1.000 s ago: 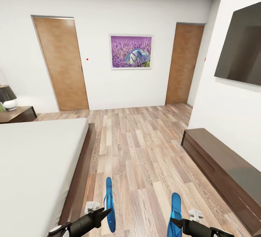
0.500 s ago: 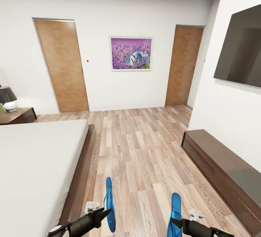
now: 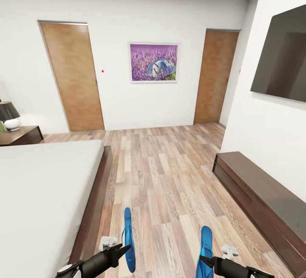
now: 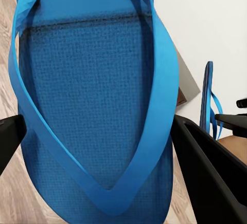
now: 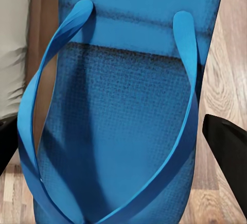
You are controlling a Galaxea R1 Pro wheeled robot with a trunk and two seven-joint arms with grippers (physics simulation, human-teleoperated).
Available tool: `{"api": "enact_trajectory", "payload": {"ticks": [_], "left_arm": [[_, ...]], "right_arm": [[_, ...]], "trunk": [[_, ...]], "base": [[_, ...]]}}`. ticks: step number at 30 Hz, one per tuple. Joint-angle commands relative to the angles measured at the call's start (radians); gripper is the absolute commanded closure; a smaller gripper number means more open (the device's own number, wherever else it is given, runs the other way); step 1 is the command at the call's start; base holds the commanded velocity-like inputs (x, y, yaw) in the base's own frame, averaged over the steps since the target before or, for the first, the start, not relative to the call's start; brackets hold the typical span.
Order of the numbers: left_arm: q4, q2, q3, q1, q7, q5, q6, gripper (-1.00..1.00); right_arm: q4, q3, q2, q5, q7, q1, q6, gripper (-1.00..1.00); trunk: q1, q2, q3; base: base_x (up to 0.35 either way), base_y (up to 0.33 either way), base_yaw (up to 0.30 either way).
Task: In the bedroom, move the book from the bed onto either nightstand, and place the two sandals side by side next to the bed.
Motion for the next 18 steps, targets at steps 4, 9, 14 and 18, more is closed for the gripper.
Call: {"api": "enact_trajectory", "payload": {"ticks": [4, 9, 14, 18], "left_arm": [[-0.001, 0.001, -0.005, -0.001, -0.001, 0.011, 0.009, 1.00], [-0.001, 0.001, -0.005, -0.001, -0.001, 0.011, 0.010, 1.00], [-0.002, 0.001, -0.005, -0.001, -0.001, 0.011, 0.010, 1.00], [-0.002, 0.001, -0.005, -0.001, -0.001, 0.011, 0.010, 1.00]], "right_arm": [[-0.001, 0.004, -0.001, -0.011, 0.002, -0.001, 0.009, 1.00], [-0.001, 0.004, -0.001, -0.011, 0.002, -0.001, 0.009, 1.00], [-0.001, 0.004, -0.001, -0.011, 0.003, -0.001, 0.009, 1.00], [-0.001, 0.004, -0.001, -0.011, 0.003, -0.001, 0.009, 1.00]], "trunk": [[0.000, -0.001, -0.007], [0.000, -0.001, -0.015], [-0.019, 0.034, -0.005], [-0.034, 0.062, 0.007]], "base": [[0.000, 0.000, 0.000], [0.000, 0.000, 0.000], [0.000, 0.000, 0.000], [0.000, 0.000, 0.000]]}}
